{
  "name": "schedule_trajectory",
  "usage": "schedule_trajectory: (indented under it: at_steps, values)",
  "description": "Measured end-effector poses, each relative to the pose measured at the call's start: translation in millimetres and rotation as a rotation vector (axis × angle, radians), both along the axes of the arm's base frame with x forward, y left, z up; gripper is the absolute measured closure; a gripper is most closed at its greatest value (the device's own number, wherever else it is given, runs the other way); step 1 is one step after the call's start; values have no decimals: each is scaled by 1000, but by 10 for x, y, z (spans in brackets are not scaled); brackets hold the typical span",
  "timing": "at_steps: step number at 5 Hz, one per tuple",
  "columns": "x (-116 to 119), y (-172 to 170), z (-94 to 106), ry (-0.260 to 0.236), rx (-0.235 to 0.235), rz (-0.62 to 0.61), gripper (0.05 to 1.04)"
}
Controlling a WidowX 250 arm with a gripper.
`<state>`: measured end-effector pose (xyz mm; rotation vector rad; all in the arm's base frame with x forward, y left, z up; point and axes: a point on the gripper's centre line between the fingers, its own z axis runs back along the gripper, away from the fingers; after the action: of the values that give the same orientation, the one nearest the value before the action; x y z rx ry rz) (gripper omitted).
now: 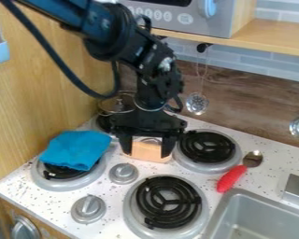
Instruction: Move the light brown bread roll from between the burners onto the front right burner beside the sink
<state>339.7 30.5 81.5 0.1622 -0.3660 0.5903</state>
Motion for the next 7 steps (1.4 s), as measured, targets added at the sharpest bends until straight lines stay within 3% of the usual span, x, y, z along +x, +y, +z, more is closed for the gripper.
schedule_trajectory:
  at_steps: [2, 3, 5, 7]
  values:
    - [225, 420, -13, -159, 73, 347, 82]
    - [317, 517, -95, -184, 81, 492, 82]
    - [420, 576, -239, -246, 15, 725, 82]
    - [622, 497, -359, -243, -69, 795, 82]
